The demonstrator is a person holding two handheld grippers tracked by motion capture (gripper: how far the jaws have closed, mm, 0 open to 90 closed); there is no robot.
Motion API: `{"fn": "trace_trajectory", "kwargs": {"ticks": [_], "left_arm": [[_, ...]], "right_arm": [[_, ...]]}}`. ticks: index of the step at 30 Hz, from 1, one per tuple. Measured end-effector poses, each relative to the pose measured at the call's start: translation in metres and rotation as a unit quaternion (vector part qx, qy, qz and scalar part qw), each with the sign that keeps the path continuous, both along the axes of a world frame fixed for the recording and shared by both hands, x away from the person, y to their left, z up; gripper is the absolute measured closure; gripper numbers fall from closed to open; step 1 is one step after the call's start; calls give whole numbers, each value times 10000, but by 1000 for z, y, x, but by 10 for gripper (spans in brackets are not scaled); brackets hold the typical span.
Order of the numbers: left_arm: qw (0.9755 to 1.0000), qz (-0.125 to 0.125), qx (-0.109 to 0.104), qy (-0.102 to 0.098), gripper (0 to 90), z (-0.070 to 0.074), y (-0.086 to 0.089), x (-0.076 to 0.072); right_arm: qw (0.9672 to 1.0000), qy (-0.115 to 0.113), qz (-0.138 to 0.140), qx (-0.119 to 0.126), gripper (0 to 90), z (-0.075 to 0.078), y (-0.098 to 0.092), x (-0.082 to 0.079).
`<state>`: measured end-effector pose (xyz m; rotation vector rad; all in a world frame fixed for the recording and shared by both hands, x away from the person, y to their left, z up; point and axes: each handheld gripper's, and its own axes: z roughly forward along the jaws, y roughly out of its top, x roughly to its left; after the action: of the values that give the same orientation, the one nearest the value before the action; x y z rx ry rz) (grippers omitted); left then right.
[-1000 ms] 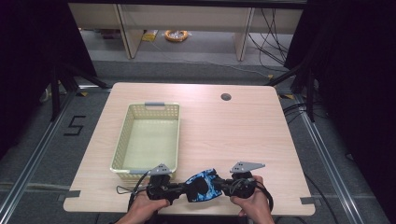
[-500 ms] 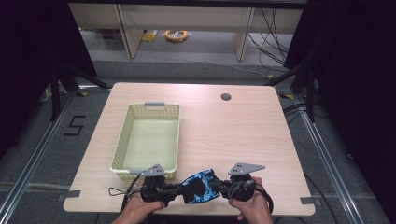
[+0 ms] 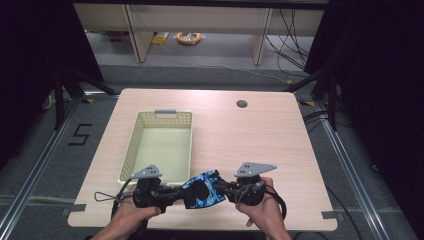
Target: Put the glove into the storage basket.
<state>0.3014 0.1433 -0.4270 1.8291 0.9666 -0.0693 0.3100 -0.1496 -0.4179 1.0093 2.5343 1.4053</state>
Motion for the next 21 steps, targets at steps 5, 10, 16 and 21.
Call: {"fn": "trace_trajectory", "kwargs": {"ticks": [5,10,16,21], "left_arm": [[10000,54,12,-60,799,14,15,9],[9998,171,82,45,800,19,32,22],[9992,356,127,161,798,21,56,39],[9978,589,162,241,797,22,79,53]], "right_arm": [[9996,-156,206,89,823,16,18,17],[9996,-179,194,20,824,24,32,27],[9996,-110,254,7,824,27,57,46],[9995,-59,299,-57,824,26,78,61]]}}
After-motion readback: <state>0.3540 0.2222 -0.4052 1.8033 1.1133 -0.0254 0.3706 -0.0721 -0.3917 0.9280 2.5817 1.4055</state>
